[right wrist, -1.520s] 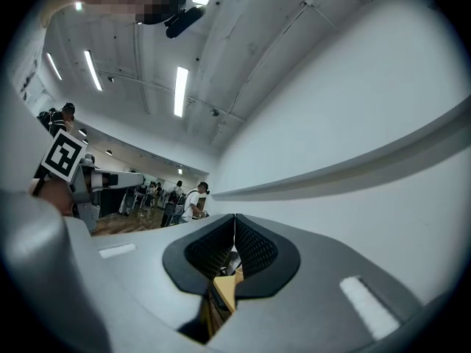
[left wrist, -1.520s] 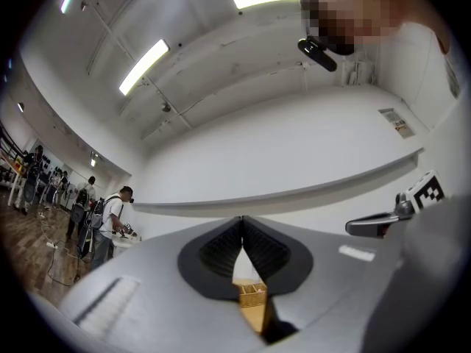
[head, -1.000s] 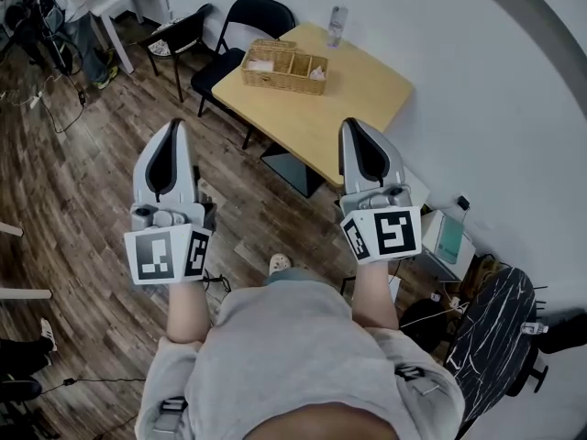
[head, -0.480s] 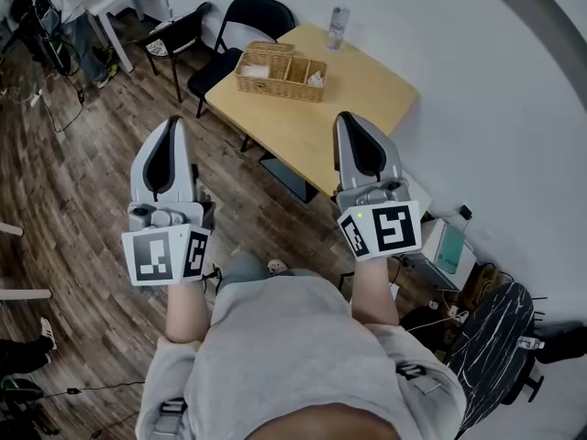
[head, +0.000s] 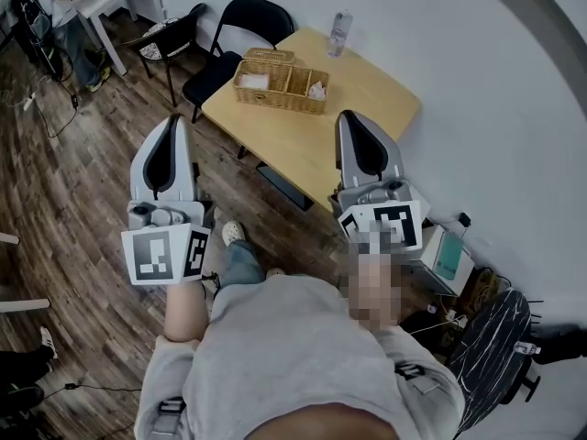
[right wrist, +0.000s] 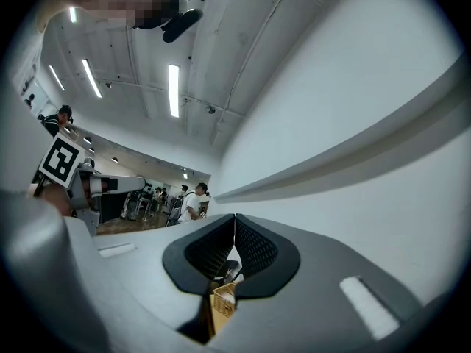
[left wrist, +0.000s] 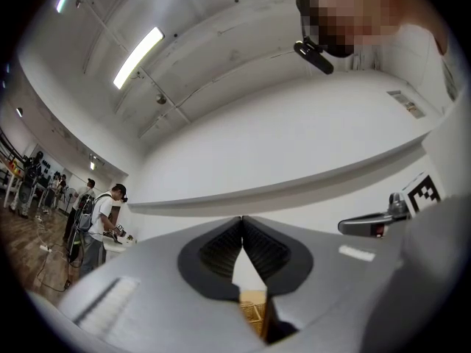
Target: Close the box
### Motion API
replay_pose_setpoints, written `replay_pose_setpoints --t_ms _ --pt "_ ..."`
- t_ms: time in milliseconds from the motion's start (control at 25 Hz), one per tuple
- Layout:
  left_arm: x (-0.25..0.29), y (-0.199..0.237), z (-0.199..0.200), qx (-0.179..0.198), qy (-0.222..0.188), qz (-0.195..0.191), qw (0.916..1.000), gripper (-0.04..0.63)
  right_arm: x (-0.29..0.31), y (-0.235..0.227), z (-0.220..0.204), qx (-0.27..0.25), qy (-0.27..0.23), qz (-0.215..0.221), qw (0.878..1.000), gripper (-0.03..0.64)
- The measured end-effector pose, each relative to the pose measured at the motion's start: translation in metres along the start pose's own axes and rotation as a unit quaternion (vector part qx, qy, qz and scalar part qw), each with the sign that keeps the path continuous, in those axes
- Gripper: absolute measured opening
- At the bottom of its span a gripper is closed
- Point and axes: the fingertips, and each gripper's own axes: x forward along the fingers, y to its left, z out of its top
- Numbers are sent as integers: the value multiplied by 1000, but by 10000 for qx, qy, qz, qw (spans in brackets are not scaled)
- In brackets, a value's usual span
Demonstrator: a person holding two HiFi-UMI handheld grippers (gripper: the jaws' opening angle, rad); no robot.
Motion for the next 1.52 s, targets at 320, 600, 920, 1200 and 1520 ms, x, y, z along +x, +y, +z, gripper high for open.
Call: replay_pose_setpoints --t_ms 320,600,920,1200,1520 --pt "57 45 -19 -67 -7 -84 9999 58 70 -5 -13 -49 -7 -111 9999 5" --pt "106 84 -37 -120 -22 -204 9997 58 127 -7 -28 -62 10 -236 9997 5" --pt "153 122 -57 -213 9 -435 9988 58 180 -8 -40 -90 82 -489 9987 5" --pt "186 151 -74 -289 38 -619 9977 58 217 -7 -52 -140 148 -688 9974 5" --pt "209 179 -91 -305 53 -867 9958 58 247 -2 -64 -170 188 -876 9958 5"
